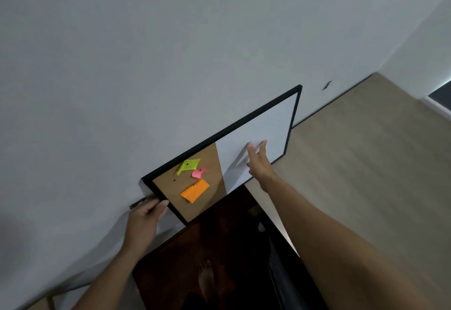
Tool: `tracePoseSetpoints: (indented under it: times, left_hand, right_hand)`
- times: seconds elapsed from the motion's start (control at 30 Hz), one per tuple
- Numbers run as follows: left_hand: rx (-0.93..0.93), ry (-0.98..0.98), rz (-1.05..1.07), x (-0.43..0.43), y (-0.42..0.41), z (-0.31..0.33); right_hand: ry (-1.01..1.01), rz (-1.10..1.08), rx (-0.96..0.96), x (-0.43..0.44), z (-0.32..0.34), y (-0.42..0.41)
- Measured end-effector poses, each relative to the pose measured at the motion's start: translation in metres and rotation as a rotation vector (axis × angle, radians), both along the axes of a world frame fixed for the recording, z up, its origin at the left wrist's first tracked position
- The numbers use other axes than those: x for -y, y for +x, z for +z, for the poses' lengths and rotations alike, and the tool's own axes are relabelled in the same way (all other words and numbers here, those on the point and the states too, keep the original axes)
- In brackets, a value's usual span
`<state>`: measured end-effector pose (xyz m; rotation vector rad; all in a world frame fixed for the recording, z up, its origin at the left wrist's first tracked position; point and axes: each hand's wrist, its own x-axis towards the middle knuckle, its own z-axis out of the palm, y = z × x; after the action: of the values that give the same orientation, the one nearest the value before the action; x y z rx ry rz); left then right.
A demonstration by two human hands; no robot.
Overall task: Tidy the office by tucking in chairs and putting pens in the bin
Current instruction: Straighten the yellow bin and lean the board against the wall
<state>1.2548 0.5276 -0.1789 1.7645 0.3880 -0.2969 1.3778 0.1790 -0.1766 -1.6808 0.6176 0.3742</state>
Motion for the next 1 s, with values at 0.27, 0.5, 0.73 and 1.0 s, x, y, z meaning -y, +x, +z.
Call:
tracePoseSetpoints:
  times: [0.27, 0.5, 0.73, 1.0]
  left_hand:
    - [-0.084, -0.079, 0.009, 0.062, 0.041, 0.015]
    - [-0.078, -0.058, -0.064, 0.122, 0.081, 0.015]
    - [-0.055, -0.122, -0.015, 0.191, 0.108, 0.014]
    - [-0.019, -0.077, -0.032, 0.241, 0.136, 0.004]
  right_hand:
    - [-0.007, -0.101, 0.053, 0.038, 0.002, 0.021]
    - [0.046, -0.172, 0.081, 0.085, -0.006, 0.051]
    - [0.014, -0.195, 0.130, 0.141, -0.013, 0.085]
    - [0.021, -0.218, 0.138, 0.187, -0.017, 0.113]
